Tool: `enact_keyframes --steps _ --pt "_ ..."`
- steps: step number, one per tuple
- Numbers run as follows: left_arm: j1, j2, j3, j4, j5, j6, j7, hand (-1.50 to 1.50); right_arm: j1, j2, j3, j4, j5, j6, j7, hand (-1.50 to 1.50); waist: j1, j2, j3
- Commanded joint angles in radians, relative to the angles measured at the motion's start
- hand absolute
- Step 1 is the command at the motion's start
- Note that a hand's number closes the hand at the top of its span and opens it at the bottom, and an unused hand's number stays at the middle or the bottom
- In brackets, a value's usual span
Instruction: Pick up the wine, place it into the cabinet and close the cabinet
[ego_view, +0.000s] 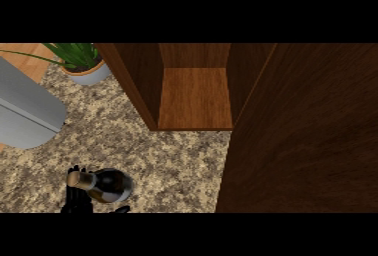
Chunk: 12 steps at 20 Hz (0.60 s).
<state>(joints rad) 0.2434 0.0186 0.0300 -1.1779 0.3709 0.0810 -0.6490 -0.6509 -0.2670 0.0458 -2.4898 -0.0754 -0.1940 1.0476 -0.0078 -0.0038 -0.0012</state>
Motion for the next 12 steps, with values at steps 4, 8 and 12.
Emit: enact_keyframes --steps 4,8,12 --pt "-0.068 0.012 0.029 0.122 0.000 -0.055 -0.061 -1.50 0.017 -0.003 -0.005 -0.112 -0.043 -0.019 0.097 -1.50 0.003 0.001 0.001" --pt "-0.132 0.022 0.063 0.175 0.003 -0.040 -0.074 -1.50 0.030 0.009 0.044 -0.150 0.004 -0.054 0.135 -1.50 0.000 0.000 0.000" --pt "-0.180 -0.017 -0.008 0.160 0.061 -0.041 -0.045 1.50 0.019 -0.042 -0.086 -0.161 -0.131 -0.010 0.137 -1.50 -0.008 -0.002 0.001"
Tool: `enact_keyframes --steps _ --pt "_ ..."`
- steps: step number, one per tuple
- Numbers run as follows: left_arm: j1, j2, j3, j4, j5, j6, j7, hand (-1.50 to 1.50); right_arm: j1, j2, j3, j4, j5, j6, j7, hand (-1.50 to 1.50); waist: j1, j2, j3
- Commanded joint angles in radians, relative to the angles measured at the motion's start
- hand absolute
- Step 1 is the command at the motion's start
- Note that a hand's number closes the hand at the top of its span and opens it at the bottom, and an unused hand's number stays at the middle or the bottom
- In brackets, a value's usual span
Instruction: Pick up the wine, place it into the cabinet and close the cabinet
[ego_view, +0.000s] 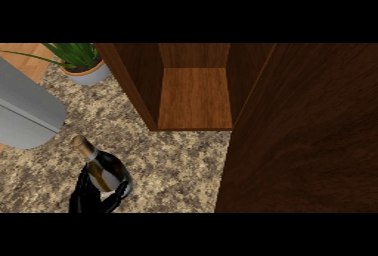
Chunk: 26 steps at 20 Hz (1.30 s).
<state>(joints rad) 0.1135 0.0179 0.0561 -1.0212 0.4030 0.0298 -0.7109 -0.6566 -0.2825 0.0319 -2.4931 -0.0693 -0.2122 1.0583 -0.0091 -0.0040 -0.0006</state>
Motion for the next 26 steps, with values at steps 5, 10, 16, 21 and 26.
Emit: enact_keyframes --steps 5,10,16,21,26 --pt "-0.053 0.032 -0.052 0.071 -0.117 -0.007 -0.105 1.50 0.025 -0.015 -0.047 -0.097 -0.093 0.003 0.078 -1.50 -0.004 0.001 0.000" --pt "-0.084 -0.004 -0.110 0.058 -0.225 0.092 -0.184 1.50 0.020 -0.007 -0.048 -0.083 -0.109 0.004 0.064 -1.50 -0.003 0.000 0.000" --pt "-0.290 0.073 -0.130 0.074 -0.227 -0.018 -0.024 1.50 0.024 0.025 0.031 -0.100 -0.030 -0.035 0.061 -1.50 -0.008 -0.001 0.000" --pt "-0.250 0.050 -0.154 0.017 -0.262 -0.011 -0.102 1.50 0.129 0.007 -0.028 -0.090 -0.115 0.044 -0.015 -1.50 0.005 0.002 0.001" --pt "-0.254 0.049 -0.186 -0.120 -0.281 0.005 -0.029 1.50 0.052 -0.005 -0.040 -0.056 -0.108 0.025 0.026 -1.50 0.009 0.000 0.001"
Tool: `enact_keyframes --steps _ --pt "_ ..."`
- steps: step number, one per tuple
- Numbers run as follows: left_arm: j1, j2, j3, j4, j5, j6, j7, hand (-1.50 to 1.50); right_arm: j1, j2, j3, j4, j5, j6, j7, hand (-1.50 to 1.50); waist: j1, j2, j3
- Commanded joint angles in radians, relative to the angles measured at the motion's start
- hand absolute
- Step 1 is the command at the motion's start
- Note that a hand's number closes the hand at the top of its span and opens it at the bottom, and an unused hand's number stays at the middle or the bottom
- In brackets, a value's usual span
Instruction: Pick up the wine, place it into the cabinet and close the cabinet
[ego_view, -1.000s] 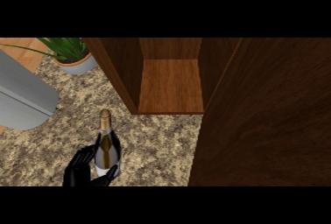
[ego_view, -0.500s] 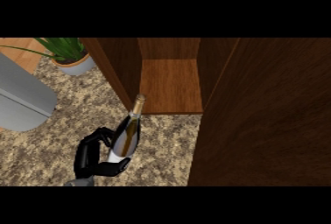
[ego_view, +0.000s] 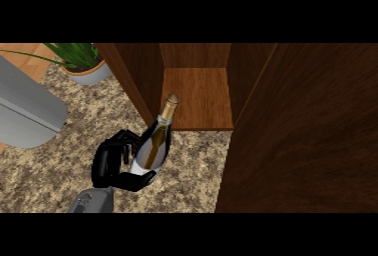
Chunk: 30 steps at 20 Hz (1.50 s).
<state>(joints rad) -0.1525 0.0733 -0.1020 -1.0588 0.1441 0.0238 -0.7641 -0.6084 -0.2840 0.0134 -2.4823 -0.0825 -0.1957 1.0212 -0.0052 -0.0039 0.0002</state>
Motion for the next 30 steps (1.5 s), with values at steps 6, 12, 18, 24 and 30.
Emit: enact_keyframes --steps 6,12,18,24,30 --pt "-0.035 -0.045 -0.088 -0.331 0.045 0.008 0.279 1.50 0.064 0.007 -0.058 -0.056 -0.136 0.034 0.005 -1.50 0.007 -0.001 0.002" --pt "-0.114 -0.073 -0.191 -0.492 0.083 0.181 0.519 1.50 0.055 0.005 -0.065 -0.049 -0.134 0.051 -0.004 -1.50 0.001 -0.001 0.001" --pt "-0.257 -0.073 -0.276 -0.510 0.076 0.387 0.643 1.50 -0.034 0.008 -0.058 -0.032 -0.123 0.009 0.075 -1.50 -0.009 0.000 0.000" --pt "-0.418 -0.073 -0.213 -0.419 0.108 0.461 0.757 1.50 0.023 -0.003 -0.085 -0.075 -0.152 0.036 0.089 -1.50 -0.015 0.002 0.000" --pt "-0.541 -0.073 -0.200 -0.262 0.101 0.522 0.692 1.50 0.037 0.010 -0.041 -0.125 -0.112 0.033 0.091 -1.50 -0.019 0.002 -0.001"
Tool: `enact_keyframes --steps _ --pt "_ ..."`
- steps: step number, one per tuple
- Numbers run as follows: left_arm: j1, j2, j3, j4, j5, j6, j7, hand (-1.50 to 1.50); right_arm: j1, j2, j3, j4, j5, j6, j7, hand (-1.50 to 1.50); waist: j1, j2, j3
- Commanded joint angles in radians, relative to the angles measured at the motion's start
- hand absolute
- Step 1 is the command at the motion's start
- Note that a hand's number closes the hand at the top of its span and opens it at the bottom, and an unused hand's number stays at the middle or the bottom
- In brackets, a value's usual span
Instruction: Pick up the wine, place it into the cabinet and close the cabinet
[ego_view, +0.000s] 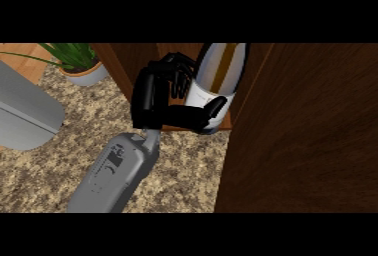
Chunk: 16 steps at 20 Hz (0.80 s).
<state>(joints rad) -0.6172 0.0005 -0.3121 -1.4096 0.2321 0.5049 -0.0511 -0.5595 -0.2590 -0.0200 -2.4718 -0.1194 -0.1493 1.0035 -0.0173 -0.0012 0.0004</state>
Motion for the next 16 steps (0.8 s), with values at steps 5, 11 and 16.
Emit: enact_keyframes --steps 5,11,16 --pt "-0.056 0.030 -0.012 0.153 -0.072 0.001 -0.069 1.50 -0.014 -0.011 -0.057 -0.048 -0.097 0.011 0.034 -1.50 0.007 0.000 0.000" --pt "-0.113 0.000 0.014 0.303 -0.052 0.016 -0.171 1.50 0.015 -0.011 -0.079 -0.090 -0.122 0.014 0.058 -1.50 -0.001 0.001 0.000" --pt "-0.140 0.000 0.002 0.281 -0.054 0.044 -0.140 1.50 0.054 0.006 -0.029 -0.130 -0.072 0.016 0.036 -1.50 0.007 -0.002 0.000"
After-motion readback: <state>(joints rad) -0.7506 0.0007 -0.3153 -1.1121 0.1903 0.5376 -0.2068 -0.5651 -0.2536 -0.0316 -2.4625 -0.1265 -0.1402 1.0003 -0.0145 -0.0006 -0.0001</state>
